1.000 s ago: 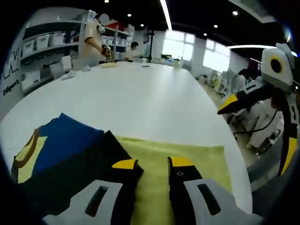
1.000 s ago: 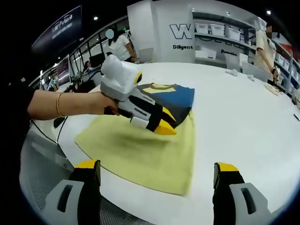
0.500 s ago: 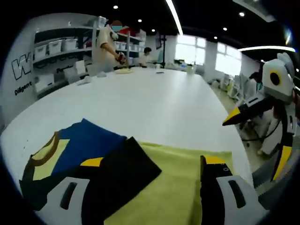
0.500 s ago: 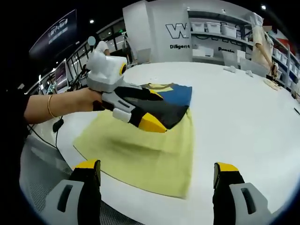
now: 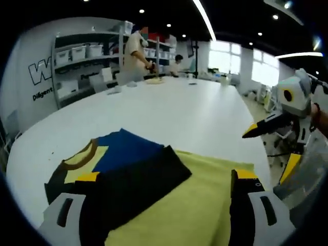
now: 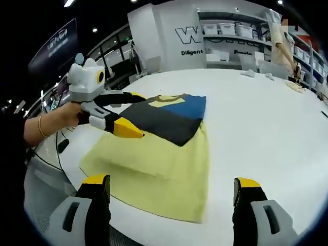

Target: Fold the garment on the visible template until the final outline fits inside the template.

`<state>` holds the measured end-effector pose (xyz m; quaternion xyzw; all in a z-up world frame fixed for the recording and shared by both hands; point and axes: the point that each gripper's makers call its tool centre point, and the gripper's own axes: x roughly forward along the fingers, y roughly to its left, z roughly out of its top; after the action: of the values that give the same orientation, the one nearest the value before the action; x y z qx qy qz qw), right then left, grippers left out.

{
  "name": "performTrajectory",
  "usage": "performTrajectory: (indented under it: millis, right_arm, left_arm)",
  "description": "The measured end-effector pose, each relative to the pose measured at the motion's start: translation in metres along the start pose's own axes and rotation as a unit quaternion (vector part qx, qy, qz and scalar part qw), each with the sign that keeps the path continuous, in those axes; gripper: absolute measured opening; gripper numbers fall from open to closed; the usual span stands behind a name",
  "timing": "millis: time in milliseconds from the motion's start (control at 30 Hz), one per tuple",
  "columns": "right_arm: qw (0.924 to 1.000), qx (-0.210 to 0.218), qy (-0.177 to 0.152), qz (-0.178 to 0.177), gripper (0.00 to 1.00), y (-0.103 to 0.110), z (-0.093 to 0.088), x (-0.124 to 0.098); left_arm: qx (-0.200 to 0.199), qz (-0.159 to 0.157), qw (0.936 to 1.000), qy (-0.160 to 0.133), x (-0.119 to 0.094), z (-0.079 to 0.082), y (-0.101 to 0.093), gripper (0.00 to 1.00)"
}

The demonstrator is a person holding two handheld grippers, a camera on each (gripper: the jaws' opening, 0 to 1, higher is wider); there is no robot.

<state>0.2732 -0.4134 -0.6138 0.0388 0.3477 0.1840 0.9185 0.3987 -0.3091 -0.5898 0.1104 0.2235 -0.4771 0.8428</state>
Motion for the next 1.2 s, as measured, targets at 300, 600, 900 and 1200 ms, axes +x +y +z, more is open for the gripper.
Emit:
performTrajectory:
  millis: [300, 600, 900, 1200]
  right_arm:
    - [1.0000, -0.007, 0.000, -0.002, 0.99, 0.000, 0.001, 0.002]
    - [0.9998, -0.019, 0.000, -0.002, 0.94, 0.001, 0.005, 0.007]
    - [0.9997, -0.020, 0.010, -0.007, 0.89, -0.001, -0.001, 0.011]
    - [0.9992, -0.025, 0.025, -0.016, 0.81, -0.004, -0.012, 0.012]
  left_arm:
    - [-0.009, 0.056, 0.9984, 0.001, -0.051, -0.012, 0.023, 0.99]
    - [-0.041, 0.100, 0.9940, 0.015, -0.096, -0.039, 0.030, 0.98]
    - [-0.095, 0.127, 0.9870, 0.027, -0.130, -0.070, 0.026, 0.93]
    - [-0.144, 0.144, 0.9760, 0.079, -0.160, -0.114, 0.023, 0.79]
